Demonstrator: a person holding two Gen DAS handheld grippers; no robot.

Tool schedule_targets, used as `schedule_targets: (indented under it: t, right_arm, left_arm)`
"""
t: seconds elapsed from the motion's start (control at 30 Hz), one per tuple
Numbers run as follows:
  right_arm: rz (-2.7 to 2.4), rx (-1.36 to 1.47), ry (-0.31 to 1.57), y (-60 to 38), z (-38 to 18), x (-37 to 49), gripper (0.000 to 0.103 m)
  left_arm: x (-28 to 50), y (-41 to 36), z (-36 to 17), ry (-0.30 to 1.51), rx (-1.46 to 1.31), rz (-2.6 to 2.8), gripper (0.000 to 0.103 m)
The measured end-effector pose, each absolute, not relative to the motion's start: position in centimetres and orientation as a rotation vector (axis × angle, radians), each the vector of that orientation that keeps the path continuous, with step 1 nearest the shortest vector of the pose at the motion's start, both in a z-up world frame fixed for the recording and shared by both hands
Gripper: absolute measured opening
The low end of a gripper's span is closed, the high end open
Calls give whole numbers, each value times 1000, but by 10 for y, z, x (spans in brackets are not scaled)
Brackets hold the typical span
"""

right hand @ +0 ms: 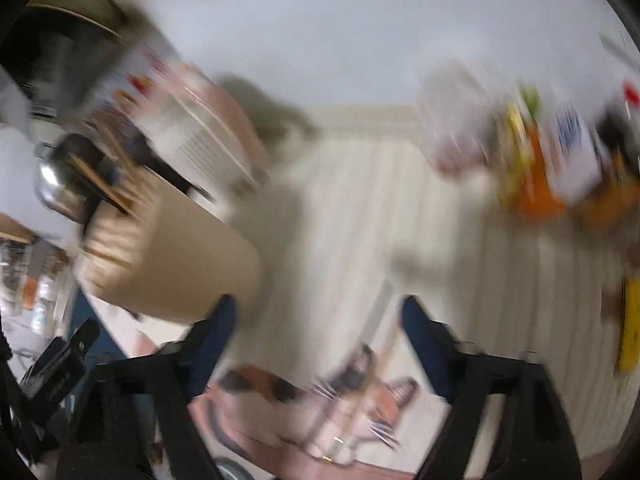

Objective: Organize utensils
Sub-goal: 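Grasp a dark chopstick with the left tool while the right tool grasps a wooden one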

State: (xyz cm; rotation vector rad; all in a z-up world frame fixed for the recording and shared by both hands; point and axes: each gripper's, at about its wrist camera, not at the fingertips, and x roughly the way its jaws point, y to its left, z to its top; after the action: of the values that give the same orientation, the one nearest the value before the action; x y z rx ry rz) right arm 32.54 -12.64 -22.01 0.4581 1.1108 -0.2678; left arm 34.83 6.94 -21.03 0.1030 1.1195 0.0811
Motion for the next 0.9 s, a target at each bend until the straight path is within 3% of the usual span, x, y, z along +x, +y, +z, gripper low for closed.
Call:
schedule_targets:
  t: [0.17,0.33,0.43,0.47,0.5,0.67,0.73,0.77,0.9]
  right_arm:
    - [-334,567,1261,-144,-301,312,48]
    - [-369,536,1325,-138,-338,315,48]
    - [-381,447,1357,-126,-345,318,31]
    - [-381,411,1365,-124,-345,319,11]
    - [-384,402,1369,-125,-345,318,8]
    - [-415,353,1403,-158,-339,291,6]
    - [-436,357,1422,-178,-337,272,6]
    - [-444,369,1428,-185,-337,265,6]
    - [-469,420,1444,-213,-334,240,6]
  left_arm:
    - [334,48,-277,1274,193,45,103]
    - [328,29,-297,1300,274,4,103]
    - [327,15,-296,1283,312,-29,102]
    - [326,9,-298,1279,320,-42,102]
    - [327,3,-298,1281,331,-65,102]
    - [331,-43,-298,1289,390,-221,100]
    - [335,-64,-302,1303,412,-278,82]
    - [337,-77,-305,1317,424,-313,79]
    - [342,-117,-320,1349,486,-392,77]
